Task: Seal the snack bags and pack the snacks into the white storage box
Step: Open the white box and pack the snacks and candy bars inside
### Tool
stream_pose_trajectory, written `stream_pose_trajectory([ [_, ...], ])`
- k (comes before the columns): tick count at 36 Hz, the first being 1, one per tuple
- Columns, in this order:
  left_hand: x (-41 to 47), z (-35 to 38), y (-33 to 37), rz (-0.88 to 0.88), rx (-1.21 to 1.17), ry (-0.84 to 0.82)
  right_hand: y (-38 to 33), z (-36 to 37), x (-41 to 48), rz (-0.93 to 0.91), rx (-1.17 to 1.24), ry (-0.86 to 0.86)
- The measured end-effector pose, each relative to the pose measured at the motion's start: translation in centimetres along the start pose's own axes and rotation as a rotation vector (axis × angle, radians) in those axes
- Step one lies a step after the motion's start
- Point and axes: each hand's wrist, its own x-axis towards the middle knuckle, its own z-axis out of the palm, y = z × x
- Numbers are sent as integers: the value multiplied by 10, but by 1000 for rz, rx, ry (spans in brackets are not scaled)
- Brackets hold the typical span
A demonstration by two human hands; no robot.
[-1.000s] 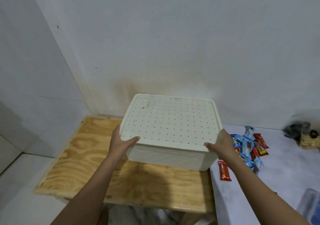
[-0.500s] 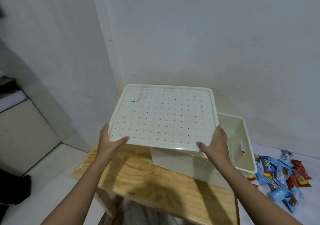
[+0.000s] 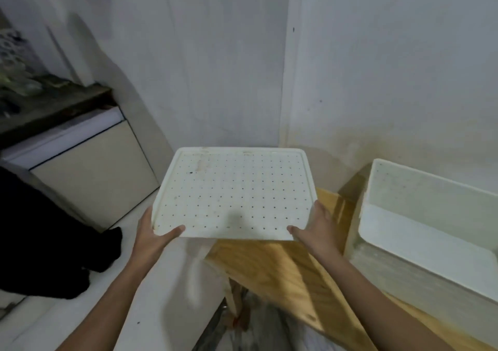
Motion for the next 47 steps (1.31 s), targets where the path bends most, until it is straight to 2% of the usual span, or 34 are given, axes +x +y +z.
stream_pose_trajectory([
  [5,22,8,-26,-31,81,-112,23,28,0,125,75,-28],
  [8,24,30,-48,-45,164,-189,50,35,-3,173,12,-25],
  [11,21,53,-67,-141,192,-208,73,37,-8,211,-42,-53],
  [14,22,63,-77,-124,225,-299,86,37,-12,239,-39,-71],
  [19,32,73,-89,-84,243,-359,85,39,-12,301,-106,-122],
  [27,26,83,-91,-135,308,-425,87,47,-19,263,-176,-87],
  [31,28,80,-81,-173,484,-452,83,44,-25,266,-157,-94],
  [34,19,84,-61,-210,603,-423,72,35,-33,250,-148,-142],
  [36,11,90,-36,-191,599,-385,62,22,-40,209,-147,-182],
  [41,-16,116,43,-23,559,-376,39,-38,-70,41,-135,-225],
  [45,-62,161,117,204,492,-434,40,-113,-112,-66,-134,-118],
  [47,-76,182,140,260,501,-448,45,-139,-125,-86,-143,-78],
])
